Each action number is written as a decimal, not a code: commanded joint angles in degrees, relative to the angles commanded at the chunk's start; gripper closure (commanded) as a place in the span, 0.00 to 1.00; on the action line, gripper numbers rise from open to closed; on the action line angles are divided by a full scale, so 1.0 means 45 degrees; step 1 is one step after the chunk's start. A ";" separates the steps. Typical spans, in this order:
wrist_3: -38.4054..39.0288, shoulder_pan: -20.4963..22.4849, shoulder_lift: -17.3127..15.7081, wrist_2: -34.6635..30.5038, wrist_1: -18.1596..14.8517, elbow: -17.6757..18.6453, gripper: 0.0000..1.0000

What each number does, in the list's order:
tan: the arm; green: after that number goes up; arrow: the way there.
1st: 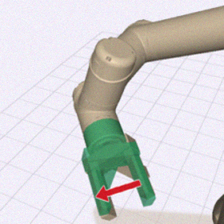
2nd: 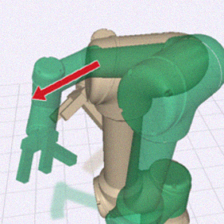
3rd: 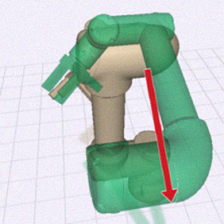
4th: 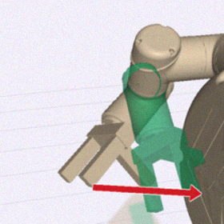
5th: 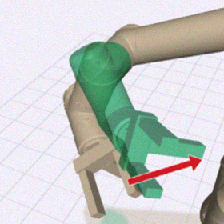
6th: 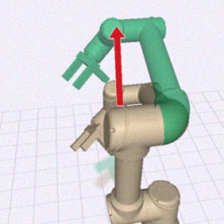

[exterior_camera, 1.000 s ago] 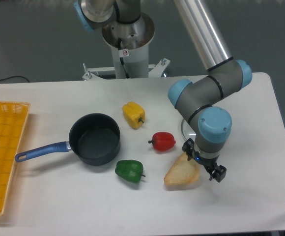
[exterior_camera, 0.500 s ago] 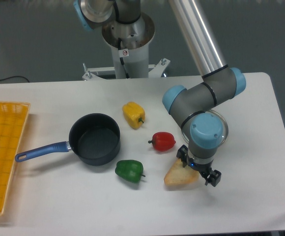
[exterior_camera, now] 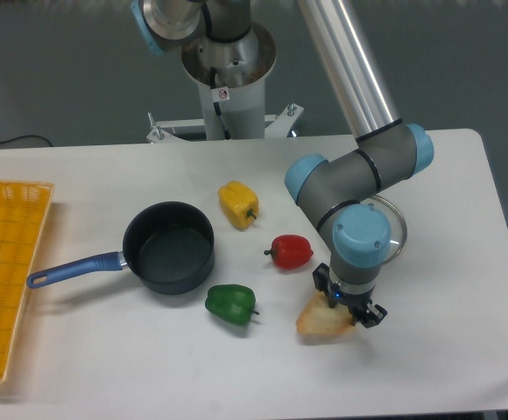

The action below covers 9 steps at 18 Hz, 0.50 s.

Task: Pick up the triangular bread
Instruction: 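Close the gripper on the bread slice's edge and tilt it up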

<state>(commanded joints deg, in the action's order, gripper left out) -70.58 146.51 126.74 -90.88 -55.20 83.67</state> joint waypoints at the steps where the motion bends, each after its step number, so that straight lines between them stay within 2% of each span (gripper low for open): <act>1: 0.0000 0.0000 0.0000 0.0000 0.0000 0.0000 1.00; 9: 0.0020 0.0039 -0.0214 0.0000 0.0000 0.0020 1.00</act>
<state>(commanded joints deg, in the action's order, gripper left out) -70.49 146.69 125.77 -90.88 -55.19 83.76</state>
